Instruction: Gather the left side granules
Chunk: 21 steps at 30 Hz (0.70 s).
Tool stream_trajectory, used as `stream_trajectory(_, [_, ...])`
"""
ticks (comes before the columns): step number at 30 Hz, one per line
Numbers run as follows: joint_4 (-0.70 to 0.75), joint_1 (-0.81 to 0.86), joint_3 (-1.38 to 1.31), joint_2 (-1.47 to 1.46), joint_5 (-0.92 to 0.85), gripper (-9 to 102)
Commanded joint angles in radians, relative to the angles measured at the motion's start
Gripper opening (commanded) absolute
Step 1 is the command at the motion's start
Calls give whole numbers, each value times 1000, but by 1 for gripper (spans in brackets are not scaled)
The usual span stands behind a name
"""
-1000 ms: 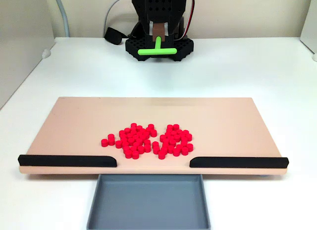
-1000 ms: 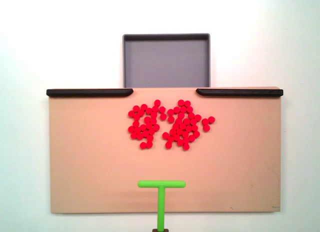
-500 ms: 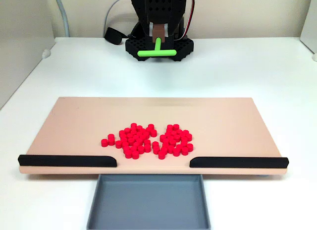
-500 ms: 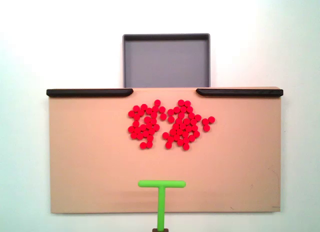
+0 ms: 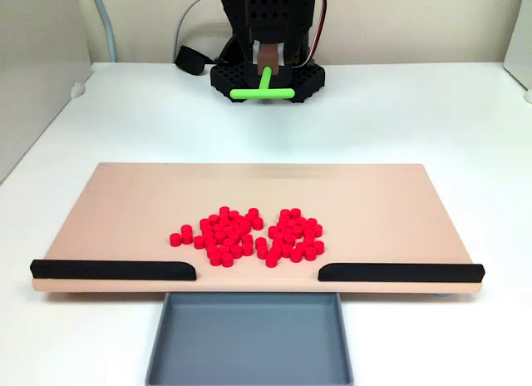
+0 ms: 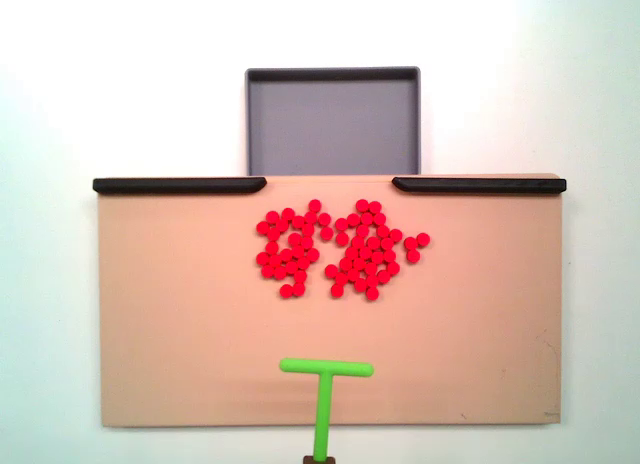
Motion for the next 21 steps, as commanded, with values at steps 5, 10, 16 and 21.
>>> stream_trajectory(5, [-3, -38, -25, -6, 94, 0])
stream_trajectory(10, [-3, -78, -25, -9, 256, 0])
stream_trajectory(16, [-3, -104, -26, 9, 483, 0])
stream_trajectory(21, [-3, -156, -55, -11, 686, 0])
